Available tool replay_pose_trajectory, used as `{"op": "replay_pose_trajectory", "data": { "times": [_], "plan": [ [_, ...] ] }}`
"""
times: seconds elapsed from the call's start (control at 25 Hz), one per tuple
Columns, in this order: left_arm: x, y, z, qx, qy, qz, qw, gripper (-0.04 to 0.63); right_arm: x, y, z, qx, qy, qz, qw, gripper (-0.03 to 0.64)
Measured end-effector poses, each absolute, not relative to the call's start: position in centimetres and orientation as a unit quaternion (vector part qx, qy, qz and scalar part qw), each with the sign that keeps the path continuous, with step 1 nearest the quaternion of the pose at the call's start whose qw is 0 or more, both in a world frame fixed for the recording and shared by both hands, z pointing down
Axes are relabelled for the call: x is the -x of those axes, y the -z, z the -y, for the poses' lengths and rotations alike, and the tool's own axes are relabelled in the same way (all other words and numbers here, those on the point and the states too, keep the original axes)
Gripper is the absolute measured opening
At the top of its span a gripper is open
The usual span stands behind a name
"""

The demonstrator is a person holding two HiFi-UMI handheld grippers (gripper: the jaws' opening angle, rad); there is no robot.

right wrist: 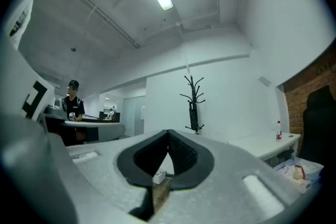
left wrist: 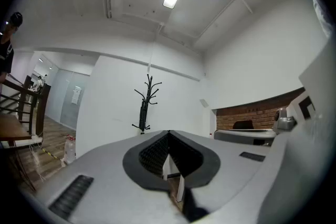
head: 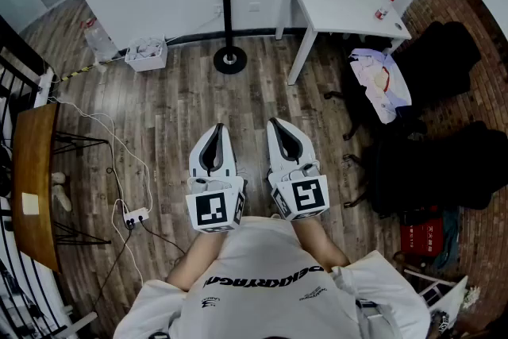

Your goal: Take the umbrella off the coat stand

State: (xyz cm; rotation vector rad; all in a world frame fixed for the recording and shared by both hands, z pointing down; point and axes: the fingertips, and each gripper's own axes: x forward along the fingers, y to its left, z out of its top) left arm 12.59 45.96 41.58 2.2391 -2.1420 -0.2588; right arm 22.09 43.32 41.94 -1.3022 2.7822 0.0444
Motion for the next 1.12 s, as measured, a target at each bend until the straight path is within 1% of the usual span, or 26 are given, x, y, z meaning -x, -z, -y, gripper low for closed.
{"op": "replay_pose_trajectory", "data": {
  "times": [0.16, 0.36, 0.52, 0.72, 0.92, 1.12],
  "plan": [
    [-11.0, -41.8, -44.9, -0.73, 0.081, 0.678, 0.022, -0.003, -20.2, -41.6, -42.6, 0.421, -0.009, -0.906, 0.045, -0.002],
    [-8.2, -41.2, -43.5, -0.749, 0.074, 0.658, 0.008, -0.003, -17.1, -41.8, -41.6, 0.439, -0.01, -0.897, 0.045, -0.002],
    [-6.5, -41.6, -42.8, -0.759, 0.071, 0.647, 0.011, -0.003, -15.3, -41.7, -41.3, 0.453, -0.017, -0.89, 0.047, -0.002],
    [-4.1, -42.1, -41.2, -0.763, 0.063, 0.644, 0.01, -0.003, -12.4, -41.9, -40.2, 0.447, -0.026, -0.894, 0.035, -0.002],
    [-3.2, -42.1, -38.0, -0.774, 0.068, 0.629, 0.004, -0.003, -10.8, -41.9, -36.1, 0.453, -0.035, -0.89, 0.035, -0.002],
    [-0.5, -43.2, -31.9, -0.773, 0.059, 0.632, 0.008, -0.003, -8.5, -43.0, -29.6, 0.452, -0.03, -0.891, 0.039, -0.002]
  ]
}}
